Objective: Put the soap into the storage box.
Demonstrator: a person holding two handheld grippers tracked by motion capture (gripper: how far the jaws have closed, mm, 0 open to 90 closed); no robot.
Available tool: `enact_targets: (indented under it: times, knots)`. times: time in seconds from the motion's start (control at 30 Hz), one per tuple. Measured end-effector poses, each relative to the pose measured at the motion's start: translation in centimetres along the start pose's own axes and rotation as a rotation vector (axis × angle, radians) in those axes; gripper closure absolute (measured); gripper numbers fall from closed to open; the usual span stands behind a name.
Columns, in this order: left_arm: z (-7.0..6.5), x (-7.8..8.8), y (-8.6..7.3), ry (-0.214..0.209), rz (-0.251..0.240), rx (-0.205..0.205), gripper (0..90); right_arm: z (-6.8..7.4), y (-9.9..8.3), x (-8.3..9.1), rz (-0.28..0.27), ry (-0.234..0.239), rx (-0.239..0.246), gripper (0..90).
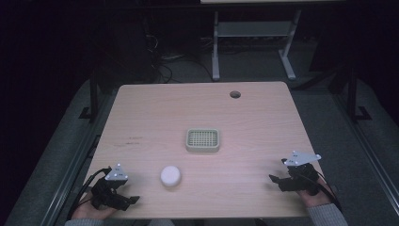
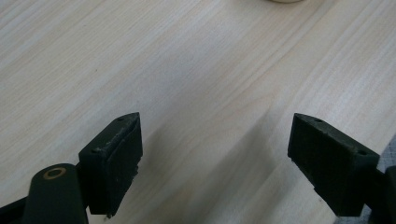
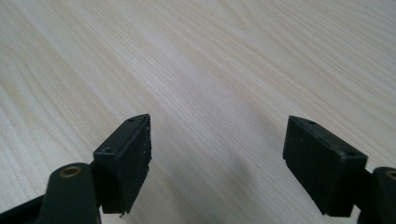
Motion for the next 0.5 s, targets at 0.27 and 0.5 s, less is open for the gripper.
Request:
enact_targets:
  times: [0.27,0.5]
  knots:
    - [-0.5,0.3,1.4,-0.008,-0.019,-0.025,17.9,0.1,0.0,0.2,0.002,-0.003,-0.001,23.1]
    - [-1.5,0.4,2.5,-0.012,0.014,-0.078,19.9,0.3,0.1,0.2,-0.003,-0.004,0.008,23.1]
Point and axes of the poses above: each handheld gripper's, and its own axes: x roughly backward along the jaws, y roughly out of its top, z roughly to its left, the point moved 6 cm from there along -x, roughly forward along the jaws, and after that the axes turned 15 degrees about z, right-handed, at the moved point
